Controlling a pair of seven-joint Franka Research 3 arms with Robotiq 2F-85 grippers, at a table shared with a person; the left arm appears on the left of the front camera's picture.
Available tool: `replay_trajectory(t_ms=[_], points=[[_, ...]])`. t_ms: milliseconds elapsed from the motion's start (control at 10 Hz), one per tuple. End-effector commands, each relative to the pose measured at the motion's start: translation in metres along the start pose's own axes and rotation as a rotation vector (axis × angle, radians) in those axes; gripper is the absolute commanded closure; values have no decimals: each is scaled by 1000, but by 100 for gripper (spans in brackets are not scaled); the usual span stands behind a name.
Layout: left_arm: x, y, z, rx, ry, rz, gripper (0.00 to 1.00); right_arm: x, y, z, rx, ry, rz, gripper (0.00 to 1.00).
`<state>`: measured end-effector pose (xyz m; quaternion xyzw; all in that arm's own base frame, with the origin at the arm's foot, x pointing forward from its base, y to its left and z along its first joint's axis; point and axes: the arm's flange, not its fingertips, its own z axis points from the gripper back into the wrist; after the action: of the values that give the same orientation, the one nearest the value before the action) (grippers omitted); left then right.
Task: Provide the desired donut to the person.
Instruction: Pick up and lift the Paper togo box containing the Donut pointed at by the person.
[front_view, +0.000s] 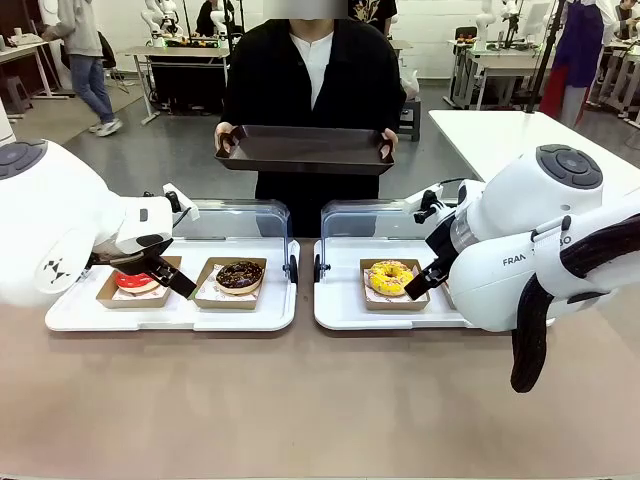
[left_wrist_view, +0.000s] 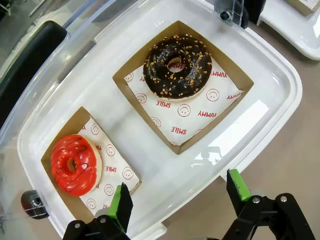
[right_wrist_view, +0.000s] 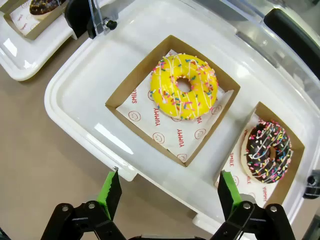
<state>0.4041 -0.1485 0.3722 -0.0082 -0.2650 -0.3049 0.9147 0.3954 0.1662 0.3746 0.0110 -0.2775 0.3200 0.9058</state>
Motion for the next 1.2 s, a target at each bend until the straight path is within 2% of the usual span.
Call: replay_trajectory(t_ms=[0,600,800,1000,1100], points=[[0,0,0,0,0,0,0,0,0,0,0,0,0,0],[0,0,0,0,0,0,0,0,0,0,0,0,0,0],[16,19,47,-37,-46,-66,0,18,-39,49,14,-99,8,0],[28,44,99,-146,-86,-114,0,26,-72,110,73,-144,-33,0],[31,55,126,-174,-105,-134,0,25,-81,141,95,-166,-8,0]])
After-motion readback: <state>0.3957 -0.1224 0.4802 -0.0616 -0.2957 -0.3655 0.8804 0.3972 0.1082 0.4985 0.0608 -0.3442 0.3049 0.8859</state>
